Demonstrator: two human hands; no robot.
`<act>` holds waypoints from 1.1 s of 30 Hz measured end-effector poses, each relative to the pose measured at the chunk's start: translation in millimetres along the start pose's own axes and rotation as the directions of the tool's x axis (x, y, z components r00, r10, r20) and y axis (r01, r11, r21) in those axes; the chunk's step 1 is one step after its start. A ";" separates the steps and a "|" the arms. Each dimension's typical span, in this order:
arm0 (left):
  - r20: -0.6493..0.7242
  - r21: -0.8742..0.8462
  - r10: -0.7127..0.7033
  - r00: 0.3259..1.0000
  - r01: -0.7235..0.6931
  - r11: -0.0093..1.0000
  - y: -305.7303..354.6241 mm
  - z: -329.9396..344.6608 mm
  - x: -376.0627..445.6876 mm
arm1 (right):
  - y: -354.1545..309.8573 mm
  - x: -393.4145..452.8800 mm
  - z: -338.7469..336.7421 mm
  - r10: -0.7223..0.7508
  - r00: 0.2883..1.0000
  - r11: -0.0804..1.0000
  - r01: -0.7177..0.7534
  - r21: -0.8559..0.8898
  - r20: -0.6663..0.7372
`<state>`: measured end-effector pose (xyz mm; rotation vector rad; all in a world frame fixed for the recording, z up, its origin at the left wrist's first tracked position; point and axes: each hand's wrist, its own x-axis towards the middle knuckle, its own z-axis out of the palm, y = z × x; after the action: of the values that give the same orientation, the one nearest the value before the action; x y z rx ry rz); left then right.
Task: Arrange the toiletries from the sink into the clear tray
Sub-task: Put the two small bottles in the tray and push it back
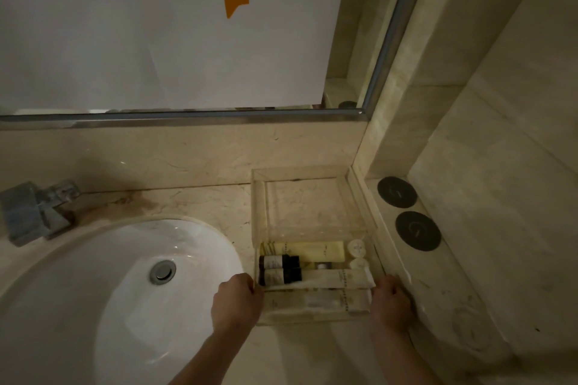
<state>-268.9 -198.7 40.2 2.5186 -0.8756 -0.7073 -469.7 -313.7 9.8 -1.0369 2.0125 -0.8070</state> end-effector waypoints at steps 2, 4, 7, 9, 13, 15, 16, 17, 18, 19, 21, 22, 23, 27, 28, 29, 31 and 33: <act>-0.019 -0.015 -0.002 1.000 0.002 1.000 4.0 -0.2 3.0 | -6.3 -2.7 1.5 -0.047 0.998 0.998 0.046 0.035 0.036; -0.039 -0.043 -0.017 0.999 0.015 0.999 7.3 -0.3 8.6 | -14.6 -5.1 0.9 -0.121 0.990 0.991 0.117 0.063 0.065; -0.065 -0.077 -0.032 0.997 0.027 0.997 8.9 0.3 19.5 | -19.8 -3.8 2.6 -0.160 0.981 0.983 0.147 0.114 0.114; -0.079 -0.098 -0.031 0.996 0.024 0.995 10.0 -0.5 24.2 | -21.1 -0.9 3.4 -0.158 0.976 0.980 0.137 0.143 0.148; -0.089 -0.161 -0.015 0.996 0.000 0.987 14.7 -0.6 23.9 | -25.7 9.5 2.5 -0.142 0.971 0.976 0.105 0.190 0.194; -0.082 -0.217 -0.017 0.996 -0.001 0.976 14.2 1.6 17.2 | -23.6 7.7 1.3 -0.146 0.966 0.974 0.102 0.202 0.215; -0.076 -0.234 -0.004 0.997 -0.014 0.972 12.4 2.7 12.3 | -20.2 4.8 0.7 -0.137 0.969 0.974 0.093 0.208 0.207; -0.069 -0.238 0.017 0.997 -0.033 0.971 10.3 3.5 6.7 | -14.7 2.5 1.0 -0.112 0.978 0.975 0.074 0.211 0.176; -0.060 -0.232 0.038 0.997 -0.051 0.971 6.3 5.0 1.5 | -9.9 -0.8 0.0 -0.061 0.990 0.977 0.033 0.209 0.128; -0.042 -0.222 0.050 0.998 -0.058 0.973 2.5 5.8 -4.0 | -2.5 -3.4 0.9 -0.007 0.997 0.977 -0.009 0.215 0.074; 0.001 -0.213 0.045 0.999 -0.044 0.976 -5.5 6.5 -12.6 | 6.3 -10.4 3.3 0.075 0.997 0.960 -0.078 0.267 0.020; 0.017 -0.223 0.041 0.999 -0.036 0.974 -7.9 5.6 -16.2 | 7.7 -15.4 3.4 0.095 0.994 0.939 -0.105 0.327 0.047; 0.022 -0.235 0.047 0.999 -0.040 0.971 -9.7 4.8 -18.4 | 12.4 -16.1 6.1 0.112 0.990 0.914 -0.137 0.382 0.087; -0.017 -0.249 0.134 0.991 -0.134 0.959 -4.7 3.3 -18.2 | 7.4 -19.0 9.8 0.179 0.954 0.820 -0.280 0.499 0.242; -0.030 -0.243 0.156 0.987 -0.158 0.957 -2.8 3.9 -17.3 | 4.4 -17.1 10.0 0.180 0.950 0.804 -0.292 0.518 0.256; -0.047 -0.221 0.185 0.982 -0.191 0.956 -1.6 5.0 -16.2 | 2.1 -15.6 10.6 0.164 0.948 0.801 -0.289 0.524 0.272; -0.079 -0.087 0.263 0.961 -0.270 0.959 -0.4 7.3 -11.6 | -3.2 -11.9 12.4 0.147 0.947 0.801 -0.283 0.528 0.284; -0.090 0.119 0.374 0.923 -0.362 0.924 1.5 8.3 -4.9 | -6.0 -8.0 15.1 0.143 0.948 0.800 -0.280 0.531 0.285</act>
<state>-277.7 -198.1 35.9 2.3485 -1.3254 -0.4049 -451.6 -312.8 8.8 -0.5151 1.5077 -1.0234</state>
